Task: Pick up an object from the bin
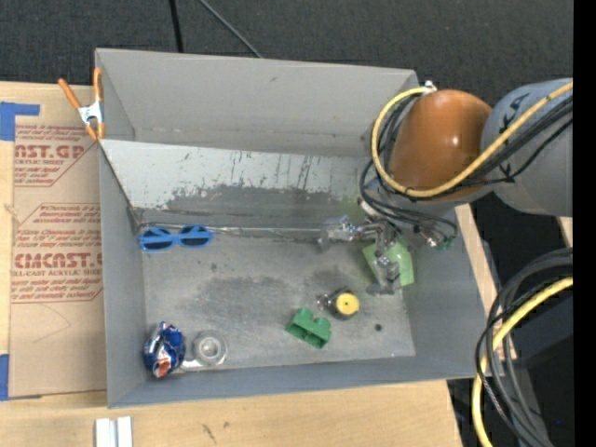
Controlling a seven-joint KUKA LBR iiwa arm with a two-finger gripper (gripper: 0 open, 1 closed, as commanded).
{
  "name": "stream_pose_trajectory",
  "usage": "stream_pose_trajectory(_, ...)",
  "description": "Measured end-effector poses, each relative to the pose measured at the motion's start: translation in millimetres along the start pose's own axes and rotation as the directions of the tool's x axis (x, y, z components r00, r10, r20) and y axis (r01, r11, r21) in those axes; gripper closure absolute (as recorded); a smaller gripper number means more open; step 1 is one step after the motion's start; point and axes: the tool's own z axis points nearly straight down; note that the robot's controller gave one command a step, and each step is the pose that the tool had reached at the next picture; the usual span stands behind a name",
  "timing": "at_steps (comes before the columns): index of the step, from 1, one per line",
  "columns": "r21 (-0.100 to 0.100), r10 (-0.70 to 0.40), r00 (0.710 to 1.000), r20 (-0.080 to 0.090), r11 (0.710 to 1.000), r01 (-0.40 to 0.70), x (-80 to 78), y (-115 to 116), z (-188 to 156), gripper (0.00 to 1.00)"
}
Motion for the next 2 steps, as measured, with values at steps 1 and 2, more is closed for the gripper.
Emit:
stream_pose_trajectory(1, -0.001, -0.059, 0.998, -0.004, 0.998, 0.059, 22.2, 28.4, 56.9, 0.0)
stream_pose_trajectory(2, 0.005, -0.058, 0.998, 0.0, 0.998, 0.058, 20.1, 26.0, 52.4, 1.0)
